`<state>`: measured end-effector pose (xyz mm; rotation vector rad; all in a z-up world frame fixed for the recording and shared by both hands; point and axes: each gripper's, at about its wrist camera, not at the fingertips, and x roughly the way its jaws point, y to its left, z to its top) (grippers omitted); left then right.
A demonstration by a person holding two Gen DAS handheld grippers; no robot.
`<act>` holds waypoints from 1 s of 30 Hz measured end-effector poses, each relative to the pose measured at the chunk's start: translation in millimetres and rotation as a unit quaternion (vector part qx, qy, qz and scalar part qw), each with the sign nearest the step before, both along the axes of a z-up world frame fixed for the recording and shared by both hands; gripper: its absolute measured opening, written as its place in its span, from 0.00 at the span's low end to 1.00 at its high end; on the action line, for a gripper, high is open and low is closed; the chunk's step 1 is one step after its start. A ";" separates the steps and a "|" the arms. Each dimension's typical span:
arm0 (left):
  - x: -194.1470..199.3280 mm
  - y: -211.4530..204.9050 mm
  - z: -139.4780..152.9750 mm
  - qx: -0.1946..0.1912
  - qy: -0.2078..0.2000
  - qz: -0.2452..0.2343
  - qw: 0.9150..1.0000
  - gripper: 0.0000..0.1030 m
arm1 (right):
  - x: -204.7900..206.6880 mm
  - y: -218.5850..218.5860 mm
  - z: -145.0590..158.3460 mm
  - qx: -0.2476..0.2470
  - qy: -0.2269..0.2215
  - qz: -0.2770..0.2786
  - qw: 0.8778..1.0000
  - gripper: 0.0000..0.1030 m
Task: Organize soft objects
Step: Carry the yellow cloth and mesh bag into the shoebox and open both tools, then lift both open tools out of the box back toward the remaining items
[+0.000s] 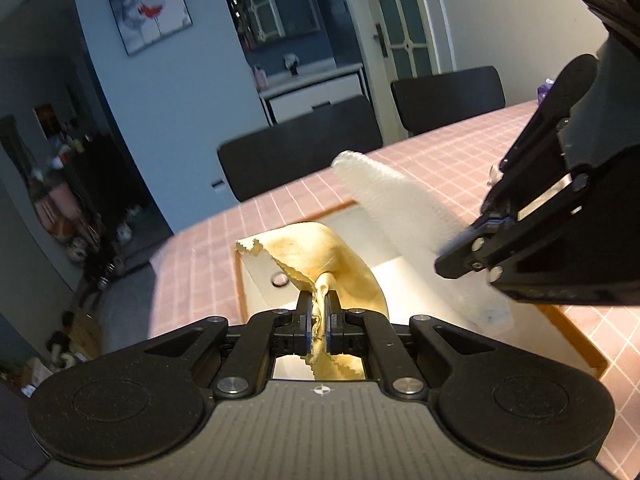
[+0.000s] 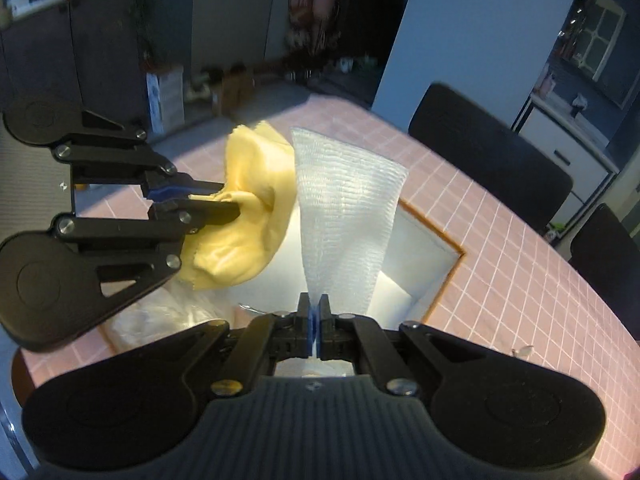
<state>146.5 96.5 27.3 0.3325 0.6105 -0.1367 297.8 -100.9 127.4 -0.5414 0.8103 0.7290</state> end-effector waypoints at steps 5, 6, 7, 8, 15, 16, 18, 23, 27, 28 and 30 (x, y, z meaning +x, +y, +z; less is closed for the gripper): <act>4.4 2.6 -18.5 0.009 0.013 -0.013 1.000 0.06 | 12.9 17.8 -20.0 -0.042 -0.003 -0.001 0.999 0.00; 4.7 2.2 -21.5 0.011 0.016 -0.015 1.000 0.06 | 12.0 19.6 -22.6 -0.050 -0.004 -0.002 0.999 0.00; 4.8 1.7 -23.7 0.012 0.018 -0.017 1.000 0.06 | 12.3 21.9 -25.8 -0.056 -0.002 -0.003 0.998 0.00; 5.1 1.8 -24.9 0.013 0.018 -0.017 1.000 0.06 | 13.2 24.1 -28.3 -0.061 0.000 -0.004 0.998 0.00; 20.5 3.3 -29.1 0.027 0.021 -0.013 0.999 0.07 | 25.7 35.4 -40.6 -0.091 -0.002 -0.019 0.996 0.00; 21.4 2.9 -29.5 0.030 0.024 -0.013 0.999 0.08 | 23.7 34.1 -40.9 -0.092 0.000 -0.020 0.996 0.00; 22.4 2.4 -31.2 0.038 0.031 -0.013 0.999 0.14 | 24.9 34.0 -41.4 -0.094 0.003 -0.021 0.995 0.01; 22.0 2.1 -33.6 0.052 0.031 -0.010 0.998 0.24 | 25.4 37.5 -41.9 -0.095 0.000 -0.019 0.995 0.06; 20.3 3.1 -32.2 0.057 0.025 -0.009 0.998 0.41 | 24.6 37.4 -40.5 -0.092 -0.004 -0.022 0.995 0.19; 19.3 2.8 -32.1 0.058 0.026 -0.010 0.998 0.42 | 24.4 37.3 -40.6 -0.092 -0.003 -0.022 0.996 0.20; 19.9 3.4 -31.4 0.058 0.028 -0.011 0.998 0.46 | 23.7 36.9 -39.9 -0.091 -0.003 -0.022 0.996 0.21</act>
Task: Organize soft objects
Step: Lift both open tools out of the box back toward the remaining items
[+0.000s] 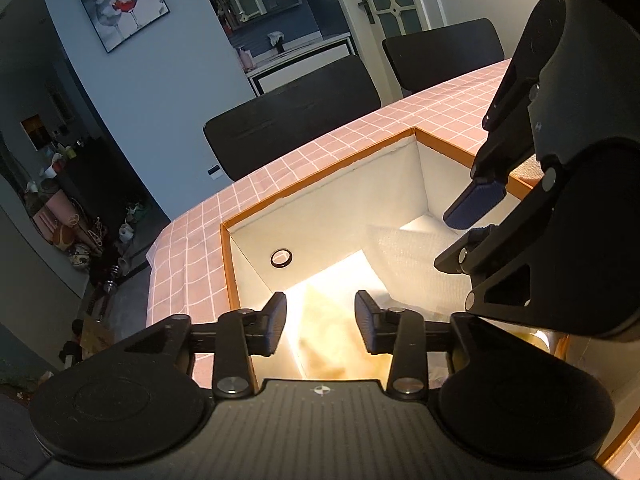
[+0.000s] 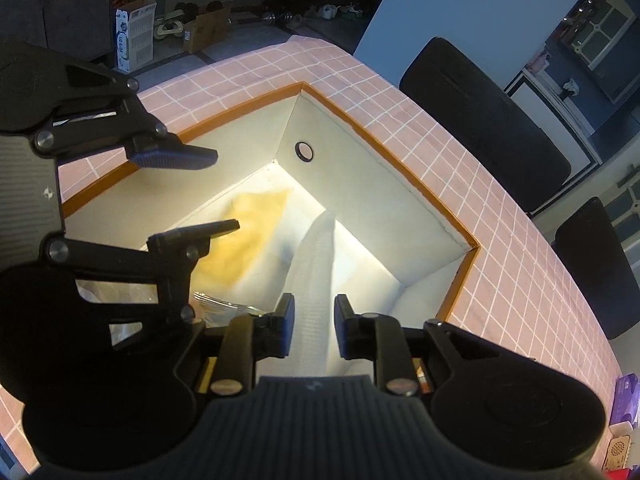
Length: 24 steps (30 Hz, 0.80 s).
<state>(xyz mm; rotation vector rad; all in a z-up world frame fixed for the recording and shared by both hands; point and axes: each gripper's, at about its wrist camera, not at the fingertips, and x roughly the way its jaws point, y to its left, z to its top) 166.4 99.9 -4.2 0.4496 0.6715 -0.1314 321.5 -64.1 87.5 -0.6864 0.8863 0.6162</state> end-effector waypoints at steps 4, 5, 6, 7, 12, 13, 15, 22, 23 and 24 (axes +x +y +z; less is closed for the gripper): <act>-3.1 0.1 3.8 -0.002 0.002 -0.003 1.000 0.46 | -2.3 -2.0 5.9 0.008 -0.004 0.001 1.000 0.27; -3.1 0.2 4.5 0.001 0.001 -0.004 1.000 0.46 | -3.0 -3.0 8.5 0.011 -0.007 0.001 1.000 0.30; -5.2 -0.3 6.3 0.003 -0.001 -0.004 1.000 0.46 | -4.5 -4.2 11.6 0.016 -0.010 0.002 1.000 0.34; -7.1 -0.4 8.5 0.003 -0.004 -0.003 1.000 0.46 | -5.8 -5.5 15.2 0.022 -0.012 0.002 1.000 0.36; -22.6 -0.8 22.9 -0.025 -0.015 -0.013 1.000 0.46 | -19.3 -18.4 38.4 0.052 -0.018 0.017 0.998 0.42; -27.0 -2.2 26.5 -0.029 -0.020 -0.016 0.999 0.46 | -23.3 -22.2 43.4 0.059 -0.021 0.021 0.998 0.44; -34.0 -5.7 32.7 -0.031 -0.029 -0.026 0.999 0.46 | -31.5 -30.0 53.8 0.071 -0.026 0.029 0.997 0.46; -57.5 -22.0 49.8 -0.040 -0.051 -0.053 0.996 0.46 | -60.2 -72.0 89.9 0.117 -0.055 0.042 0.991 0.51; -61.3 -24.4 51.9 -0.045 -0.054 -0.058 0.996 0.46 | -64.7 -79.6 94.4 0.125 -0.059 0.041 0.990 0.52; -64.7 -26.2 53.0 -0.051 -0.056 -0.063 0.995 0.46 | -69.4 -87.8 98.6 0.134 -0.062 0.042 0.988 0.53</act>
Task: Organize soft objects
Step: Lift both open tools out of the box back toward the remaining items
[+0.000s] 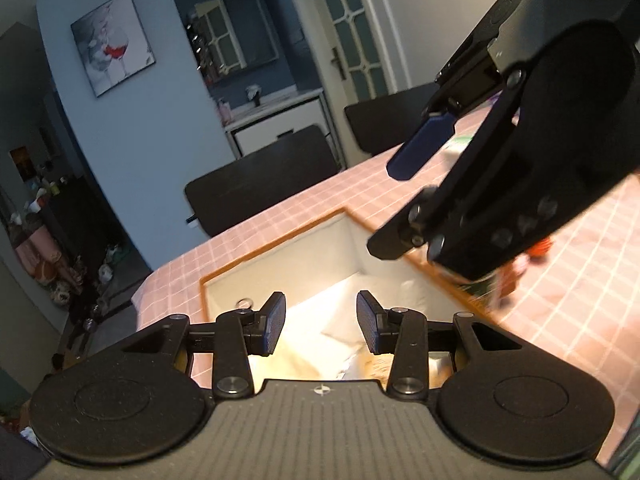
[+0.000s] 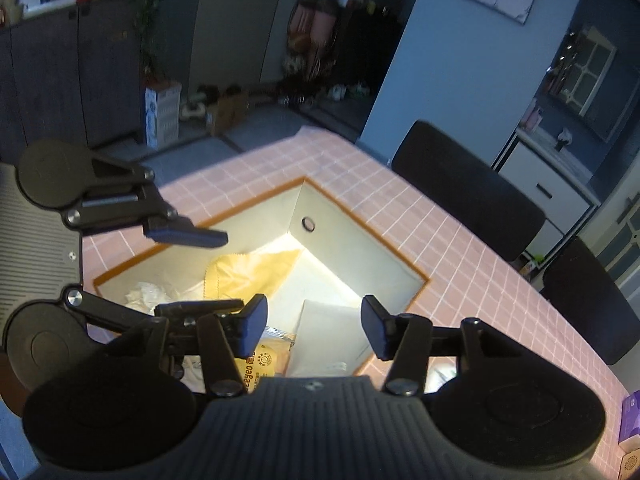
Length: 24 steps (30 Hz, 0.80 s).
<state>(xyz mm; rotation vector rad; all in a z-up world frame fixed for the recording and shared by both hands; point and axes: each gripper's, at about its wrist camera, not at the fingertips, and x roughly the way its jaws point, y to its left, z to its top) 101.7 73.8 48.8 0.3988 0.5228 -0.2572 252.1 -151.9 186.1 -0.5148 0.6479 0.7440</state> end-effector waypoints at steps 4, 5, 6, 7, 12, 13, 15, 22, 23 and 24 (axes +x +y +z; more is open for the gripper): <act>-16.3 -10.8 4.9 -0.028 -0.020 -0.017 0.999 0.46 | -22.0 -32.8 11.9 0.025 -0.016 0.001 1.000 0.57; -19.8 -13.5 5.1 -0.037 -0.025 -0.021 0.999 0.46 | -27.8 -41.9 13.5 0.029 -0.020 0.002 0.999 0.58; -23.4 -16.7 5.1 -0.046 -0.028 -0.026 0.998 0.46 | -33.4 -50.9 14.5 0.034 -0.023 0.002 0.999 0.59; -26.8 -20.4 4.9 -0.053 -0.031 -0.032 0.998 0.46 | -39.2 -59.7 15.1 0.038 -0.026 0.000 0.999 0.60; -36.2 -48.5 -3.2 -0.065 -0.045 -0.059 0.995 0.46 | -57.3 -107.6 6.6 0.049 -0.024 -0.021 0.998 0.62; -36.7 -56.2 -5.7 -0.065 -0.046 -0.064 0.995 0.46 | -58.5 -117.6 3.2 0.052 -0.021 -0.028 0.998 0.63; -35.0 -72.5 -12.8 -0.064 -0.041 -0.080 0.994 0.46 | -60.3 -136.9 -5.0 0.055 -0.012 -0.042 0.998 0.64; -12.4 -121.8 -36.0 -0.045 -0.020 -0.116 0.992 0.47 | -46.3 -195.8 -40.9 0.066 0.037 -0.113 0.991 0.64; -8.8 -128.2 -39.9 -0.038 -0.017 -0.118 0.992 0.48 | -42.4 -204.9 -47.4 0.066 0.043 -0.122 0.989 0.64; -4.0 -134.7 -43.6 -0.031 -0.013 -0.120 0.992 0.49 | -39.2 -212.3 -53.3 0.067 0.047 -0.129 0.988 0.64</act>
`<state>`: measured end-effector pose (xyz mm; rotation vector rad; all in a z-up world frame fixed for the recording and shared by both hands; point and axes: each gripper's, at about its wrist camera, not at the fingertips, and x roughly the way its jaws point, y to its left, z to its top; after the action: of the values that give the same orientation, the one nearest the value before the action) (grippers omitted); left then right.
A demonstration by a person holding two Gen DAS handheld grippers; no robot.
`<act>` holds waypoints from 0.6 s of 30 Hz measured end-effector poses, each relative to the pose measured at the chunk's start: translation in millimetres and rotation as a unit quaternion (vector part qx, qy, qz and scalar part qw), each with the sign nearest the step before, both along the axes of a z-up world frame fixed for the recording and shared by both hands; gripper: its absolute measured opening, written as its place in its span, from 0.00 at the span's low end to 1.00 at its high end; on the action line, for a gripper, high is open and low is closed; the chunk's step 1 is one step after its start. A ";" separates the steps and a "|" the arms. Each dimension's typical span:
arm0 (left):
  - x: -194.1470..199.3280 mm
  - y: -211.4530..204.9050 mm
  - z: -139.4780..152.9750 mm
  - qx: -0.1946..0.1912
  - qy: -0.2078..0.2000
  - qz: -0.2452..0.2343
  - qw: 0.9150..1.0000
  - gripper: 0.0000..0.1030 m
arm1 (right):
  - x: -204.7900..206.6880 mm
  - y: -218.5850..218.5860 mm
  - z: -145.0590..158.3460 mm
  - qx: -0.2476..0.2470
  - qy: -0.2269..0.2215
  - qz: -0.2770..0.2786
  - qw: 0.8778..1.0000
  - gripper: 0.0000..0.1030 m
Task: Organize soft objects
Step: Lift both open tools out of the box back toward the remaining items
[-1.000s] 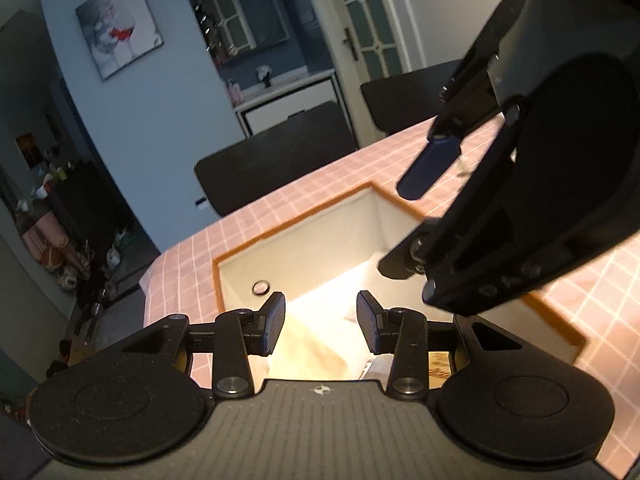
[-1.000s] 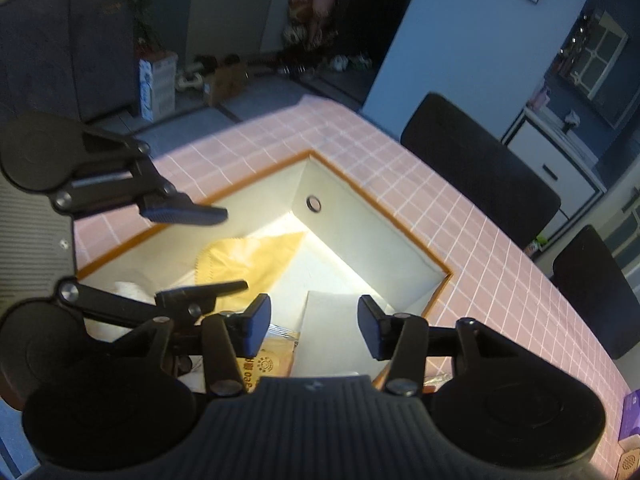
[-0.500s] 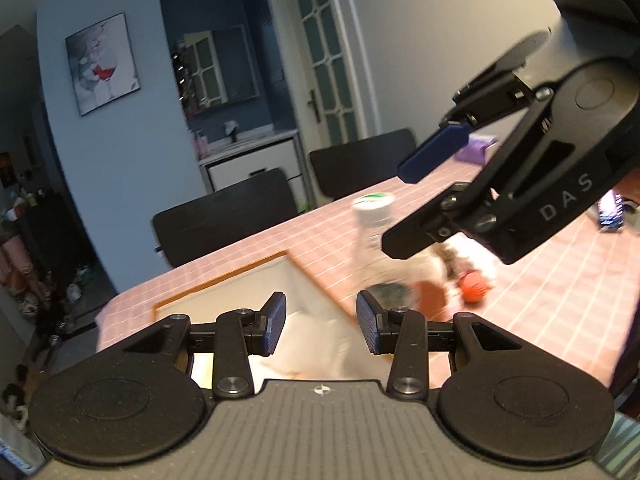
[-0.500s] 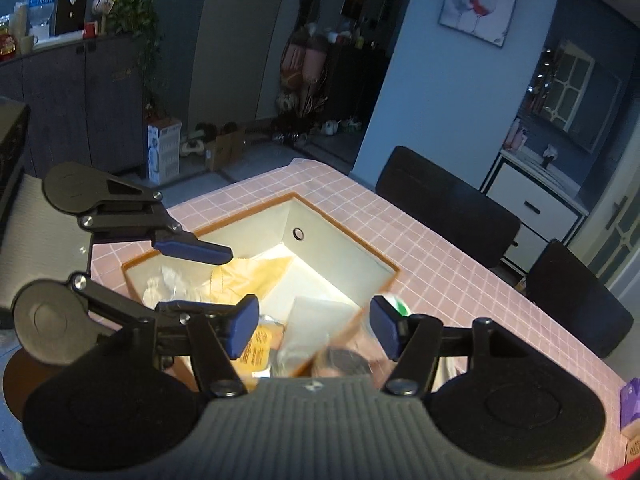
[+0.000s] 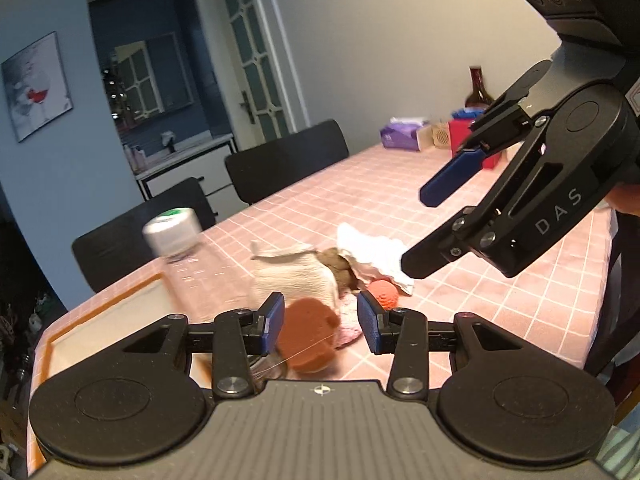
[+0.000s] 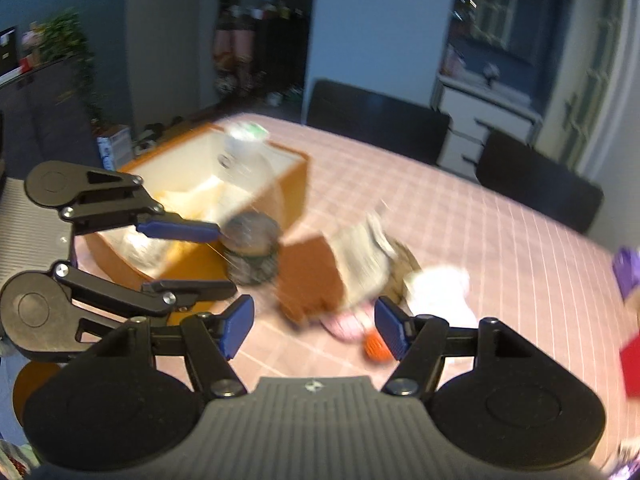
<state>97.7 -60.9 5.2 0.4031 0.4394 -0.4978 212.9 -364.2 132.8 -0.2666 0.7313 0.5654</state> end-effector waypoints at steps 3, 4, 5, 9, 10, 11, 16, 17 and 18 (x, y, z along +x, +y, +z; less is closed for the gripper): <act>20.2 -17.7 -11.5 0.024 0.013 0.003 1.000 0.56 | 11.9 -18.2 -18.3 0.000 0.012 -0.016 1.000 0.64; 25.9 -24.6 -16.5 0.033 0.018 0.007 0.999 0.56 | 16.7 -22.9 -24.4 -0.002 0.017 -0.022 1.000 0.65; 33.7 -30.0 -21.1 0.041 0.024 0.011 0.999 0.58 | 22.1 -27.3 -30.5 -0.002 0.024 -0.027 0.999 0.65; 53.0 -51.9 -42.4 0.077 0.048 0.037 0.995 0.60 | 44.8 -45.3 -54.8 -0.001 0.053 -0.045 0.998 0.65; 58.9 -54.8 -45.2 0.081 0.055 0.045 0.994 0.60 | 49.5 -48.3 -59.6 -0.001 0.056 -0.046 0.997 0.65; 66.5 -57.1 -48.1 0.084 0.063 0.053 0.993 0.60 | 53.7 -49.9 -63.6 -0.003 0.057 -0.045 0.997 0.65; 82.4 -71.0 -57.0 0.109 0.083 0.065 0.988 0.59 | 71.7 -49.1 -82.3 -0.017 0.056 -0.019 0.998 0.64; 84.5 -73.4 -59.5 0.119 0.085 0.065 0.987 0.59 | 74.0 -47.3 -85.6 -0.020 0.056 -0.009 0.998 0.63; 86.3 -77.0 -61.4 0.130 0.085 0.066 0.986 0.59 | 76.9 -45.3 -89.8 -0.024 0.055 0.001 0.998 0.63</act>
<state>184.0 -138.0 -56.2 0.5811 0.6960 -0.3482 289.8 -409.5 43.0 -0.2822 0.8515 0.5682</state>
